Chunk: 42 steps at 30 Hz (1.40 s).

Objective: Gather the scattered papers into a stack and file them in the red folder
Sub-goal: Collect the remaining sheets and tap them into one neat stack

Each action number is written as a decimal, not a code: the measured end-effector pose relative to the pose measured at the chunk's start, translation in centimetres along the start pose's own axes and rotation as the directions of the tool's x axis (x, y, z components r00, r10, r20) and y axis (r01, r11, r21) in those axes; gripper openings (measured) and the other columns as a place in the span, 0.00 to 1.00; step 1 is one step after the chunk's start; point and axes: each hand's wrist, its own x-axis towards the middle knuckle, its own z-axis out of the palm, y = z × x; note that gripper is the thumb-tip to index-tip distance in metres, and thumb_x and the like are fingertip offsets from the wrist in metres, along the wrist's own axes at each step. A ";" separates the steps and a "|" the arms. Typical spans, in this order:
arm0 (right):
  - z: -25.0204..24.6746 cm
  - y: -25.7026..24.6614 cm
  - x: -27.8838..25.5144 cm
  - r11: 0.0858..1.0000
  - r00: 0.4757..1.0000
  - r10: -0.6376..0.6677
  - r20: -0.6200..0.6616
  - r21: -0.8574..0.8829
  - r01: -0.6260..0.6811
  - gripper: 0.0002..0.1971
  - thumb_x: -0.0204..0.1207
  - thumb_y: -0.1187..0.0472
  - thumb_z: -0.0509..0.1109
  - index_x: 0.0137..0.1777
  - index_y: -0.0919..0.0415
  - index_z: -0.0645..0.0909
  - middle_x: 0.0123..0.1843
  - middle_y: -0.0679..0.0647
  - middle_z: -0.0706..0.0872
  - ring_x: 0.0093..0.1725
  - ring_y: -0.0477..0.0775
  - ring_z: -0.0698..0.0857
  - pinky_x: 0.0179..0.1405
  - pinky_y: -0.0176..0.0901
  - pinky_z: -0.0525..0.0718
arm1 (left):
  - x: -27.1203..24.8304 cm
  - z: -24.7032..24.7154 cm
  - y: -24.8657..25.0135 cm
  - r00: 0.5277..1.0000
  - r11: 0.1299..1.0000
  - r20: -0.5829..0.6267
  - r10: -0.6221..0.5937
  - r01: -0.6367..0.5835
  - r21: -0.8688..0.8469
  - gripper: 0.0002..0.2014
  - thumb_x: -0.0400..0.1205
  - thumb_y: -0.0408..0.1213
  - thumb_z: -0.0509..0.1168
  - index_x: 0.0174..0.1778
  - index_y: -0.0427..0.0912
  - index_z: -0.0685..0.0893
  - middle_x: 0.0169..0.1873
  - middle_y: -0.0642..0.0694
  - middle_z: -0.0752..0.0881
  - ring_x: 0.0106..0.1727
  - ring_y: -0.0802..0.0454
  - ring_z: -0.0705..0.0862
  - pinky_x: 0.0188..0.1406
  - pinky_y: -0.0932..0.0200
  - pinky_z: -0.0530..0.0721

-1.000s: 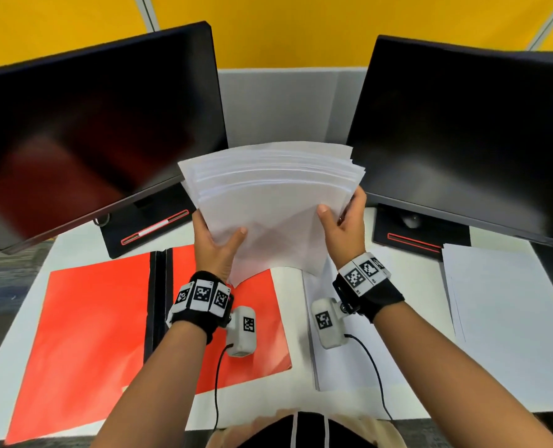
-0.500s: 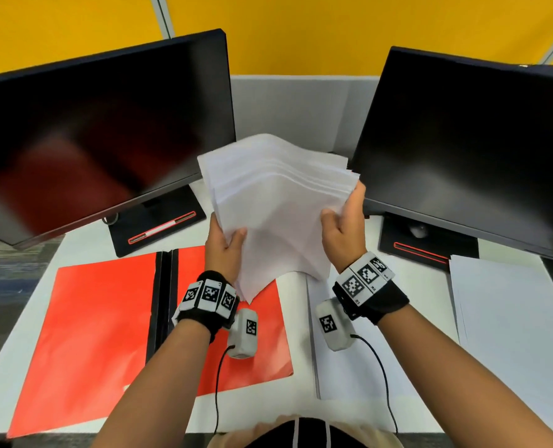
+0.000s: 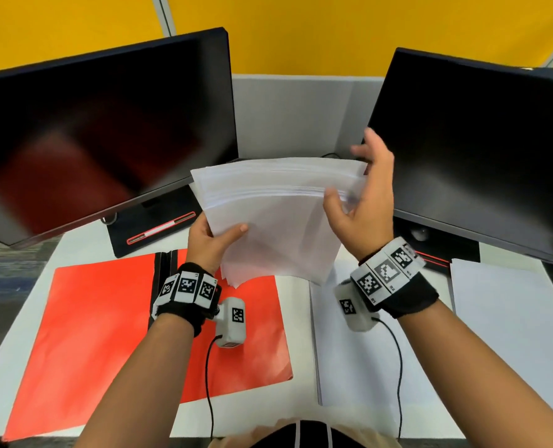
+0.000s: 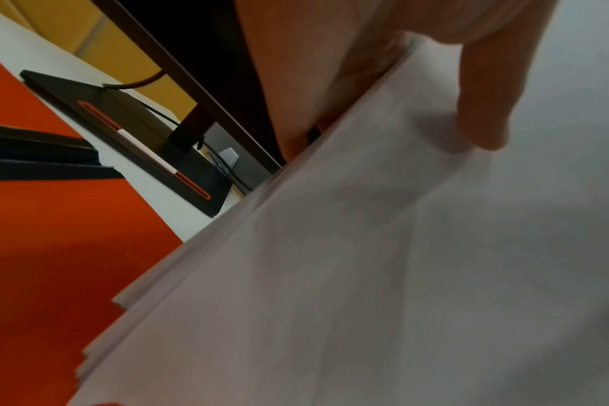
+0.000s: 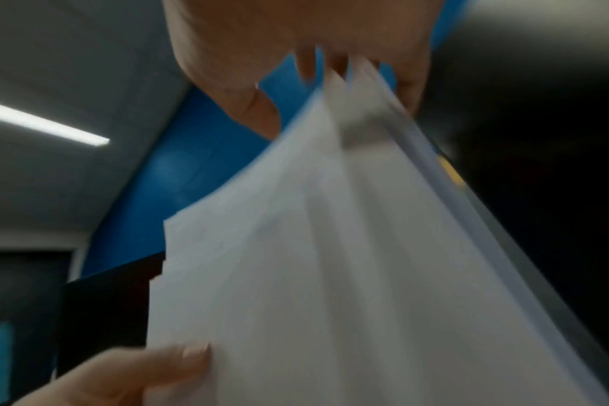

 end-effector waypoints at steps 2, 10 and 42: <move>-0.4 -2.3 1.6 0.929 0.992 -0.078 0.099 -0.354 0.108 0.36 0.66 0.54 0.67 0.76 0.60 0.67 0.67 0.57 0.76 0.67 0.56 0.75 0.66 0.56 0.73 | 0.4 -0.3 -0.1 0.999 1.000 0.030 -0.019 0.020 -0.011 0.28 0.66 0.27 0.77 0.62 0.28 0.80 0.49 0.46 0.90 0.48 0.54 0.90 0.44 0.61 0.86; 4.3 -6.3 1.8 0.686 0.759 -0.097 0.643 -0.509 0.519 0.45 0.65 0.50 0.69 0.83 0.52 0.54 0.84 0.54 0.60 0.84 0.61 0.54 0.78 0.72 0.45 | 0.4 0.1 -0.1 0.993 0.997 0.113 -0.020 0.028 -0.078 0.21 0.68 0.15 0.71 0.55 0.34 0.84 0.40 0.53 0.93 0.43 0.58 0.90 0.42 0.64 0.86; 1.1 5.9 -1.0 0.700 0.760 0.495 0.421 0.326 -0.636 0.40 0.57 0.73 0.60 0.75 0.61 0.63 0.63 0.52 0.80 0.62 0.47 0.81 0.52 0.36 0.82 | -0.9 -0.1 -0.2 0.999 0.986 -0.043 -0.024 0.017 -0.164 0.21 0.59 0.37 0.81 0.47 0.44 0.88 0.40 0.50 0.93 0.42 0.53 0.90 0.43 0.58 0.87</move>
